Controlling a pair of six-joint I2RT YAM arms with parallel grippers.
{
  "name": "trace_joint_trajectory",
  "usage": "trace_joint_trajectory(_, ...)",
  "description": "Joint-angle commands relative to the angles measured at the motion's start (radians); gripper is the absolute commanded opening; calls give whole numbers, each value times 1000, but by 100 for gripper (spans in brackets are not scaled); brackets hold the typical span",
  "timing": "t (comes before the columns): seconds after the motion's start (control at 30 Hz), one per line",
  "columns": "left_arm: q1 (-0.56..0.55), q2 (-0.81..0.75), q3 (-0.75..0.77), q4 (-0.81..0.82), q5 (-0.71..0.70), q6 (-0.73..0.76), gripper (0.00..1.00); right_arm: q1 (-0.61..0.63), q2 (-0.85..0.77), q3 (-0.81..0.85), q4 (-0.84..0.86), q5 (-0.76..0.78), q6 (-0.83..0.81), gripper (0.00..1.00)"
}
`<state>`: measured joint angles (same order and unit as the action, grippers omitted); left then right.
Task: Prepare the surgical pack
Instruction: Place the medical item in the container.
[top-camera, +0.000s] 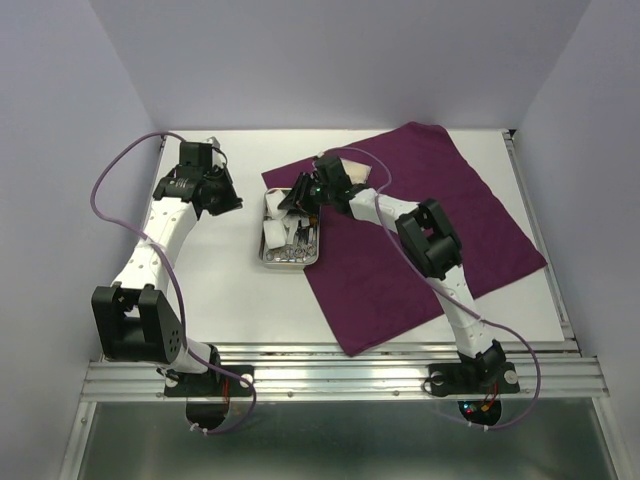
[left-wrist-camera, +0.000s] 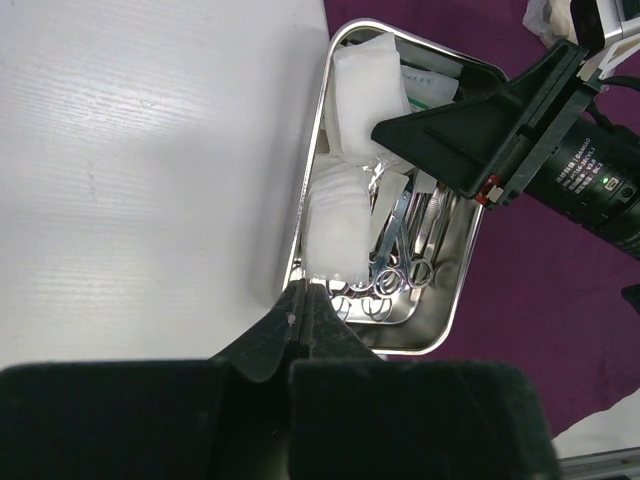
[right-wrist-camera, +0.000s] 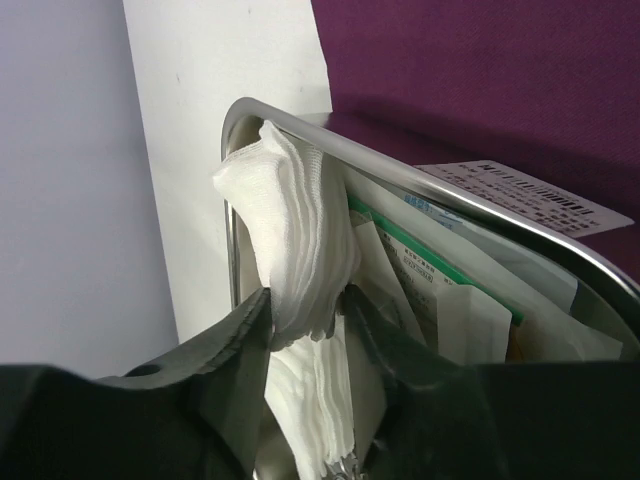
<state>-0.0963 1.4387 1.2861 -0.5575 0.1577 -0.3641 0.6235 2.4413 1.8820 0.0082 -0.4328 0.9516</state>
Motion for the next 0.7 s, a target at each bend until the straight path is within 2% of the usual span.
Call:
trace_joint_trajectory(0.0, 6, -40, -11, 28, 19, 2, 0, 15, -53, -4, 27, 19, -16, 46)
trace_joint_trajectory(0.07, 6, -41, -18, 36, 22, -2, 0, 15, -73, -27, 26, 31, -30, 55)
trace_joint_trajectory(0.27, 4, -6, -48, 85, 57, -22, 0, 15, -168, -66, -4, 94, -91, 65)
trace_joint_trajectory(0.5, -17, 138, -24, 149, 71, -62, 0, 15, -252, -92, -57, 160, -145, 73)
trace_joint_trajectory(0.6, -26, 147, -5, 151, 68, -59, 0, 15, -295, -103, -79, 192, -181, 73)
trace_joint_trajectory(0.67, -25, 135, -1, 145, 54, -56, 0, 4, -314, -95, -118, 241, -261, 76)
